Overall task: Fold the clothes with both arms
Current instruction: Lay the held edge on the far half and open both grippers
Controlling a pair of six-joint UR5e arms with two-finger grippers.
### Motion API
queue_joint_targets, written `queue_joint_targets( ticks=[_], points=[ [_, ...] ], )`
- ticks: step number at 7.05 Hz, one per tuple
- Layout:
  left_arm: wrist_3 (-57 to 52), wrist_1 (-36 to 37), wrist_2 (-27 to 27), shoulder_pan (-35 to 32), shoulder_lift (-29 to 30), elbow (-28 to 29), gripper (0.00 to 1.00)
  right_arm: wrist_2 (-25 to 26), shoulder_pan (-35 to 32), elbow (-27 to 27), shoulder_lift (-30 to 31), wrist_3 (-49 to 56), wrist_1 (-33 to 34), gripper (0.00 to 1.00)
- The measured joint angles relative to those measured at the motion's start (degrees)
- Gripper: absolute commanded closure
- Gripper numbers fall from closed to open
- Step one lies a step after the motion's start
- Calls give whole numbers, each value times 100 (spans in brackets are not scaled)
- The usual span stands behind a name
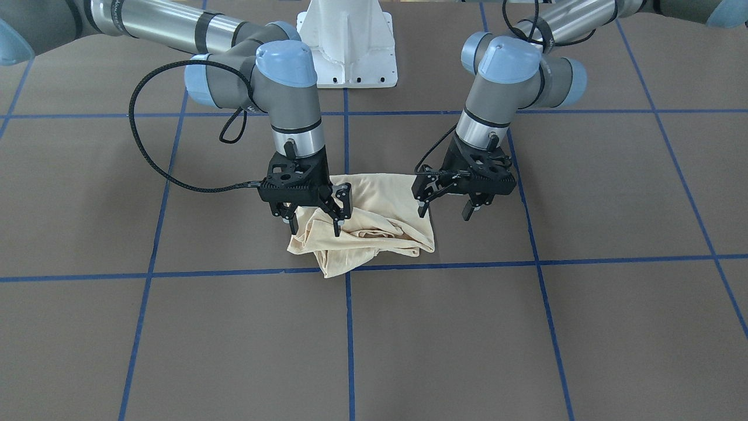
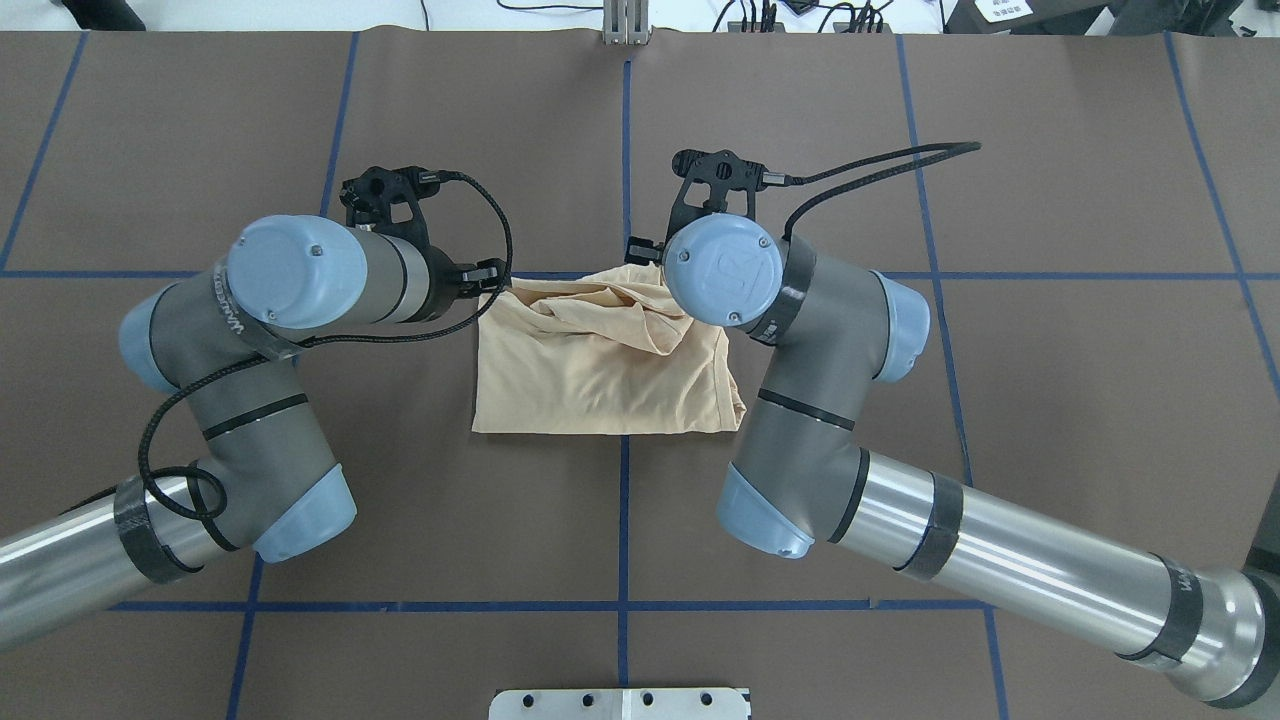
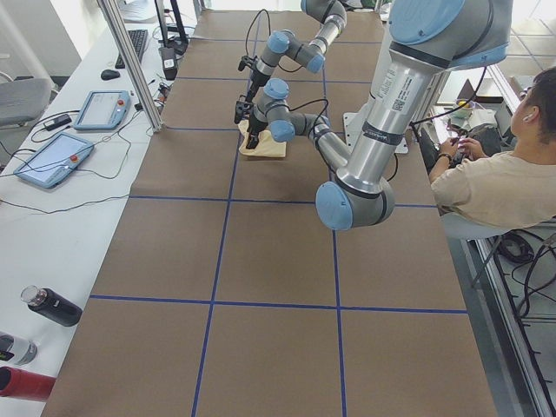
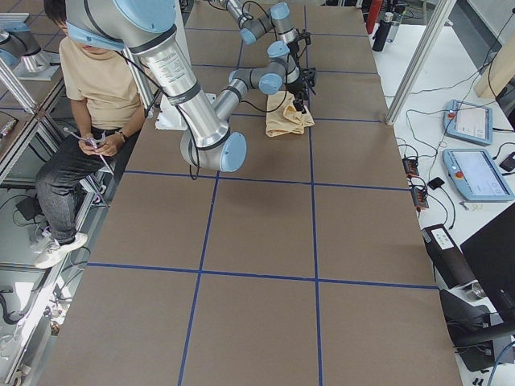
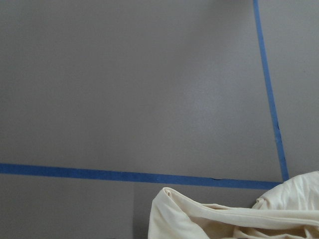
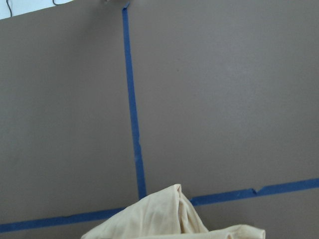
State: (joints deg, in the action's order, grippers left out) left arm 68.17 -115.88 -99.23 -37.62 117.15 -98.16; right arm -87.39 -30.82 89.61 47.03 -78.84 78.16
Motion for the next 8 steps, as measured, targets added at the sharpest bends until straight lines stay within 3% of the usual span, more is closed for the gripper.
queue_joint_targets(
  ticks=[2,3,4,8],
  points=[
    [-129,-4,-64,-53,-41,-49,0,377,466,69,21,-205,4,42],
    [-130,-4,-68,-57,-47,-52,0,521,631,67,37,-255,-3,68],
    [-129,-4,-69,-60,-50,-54,0,585,721,56,40,-272,-15,100],
    [-120,-4,-70,-61,-52,-54,0,612,611,43,50,-40,-17,100]
  ],
)
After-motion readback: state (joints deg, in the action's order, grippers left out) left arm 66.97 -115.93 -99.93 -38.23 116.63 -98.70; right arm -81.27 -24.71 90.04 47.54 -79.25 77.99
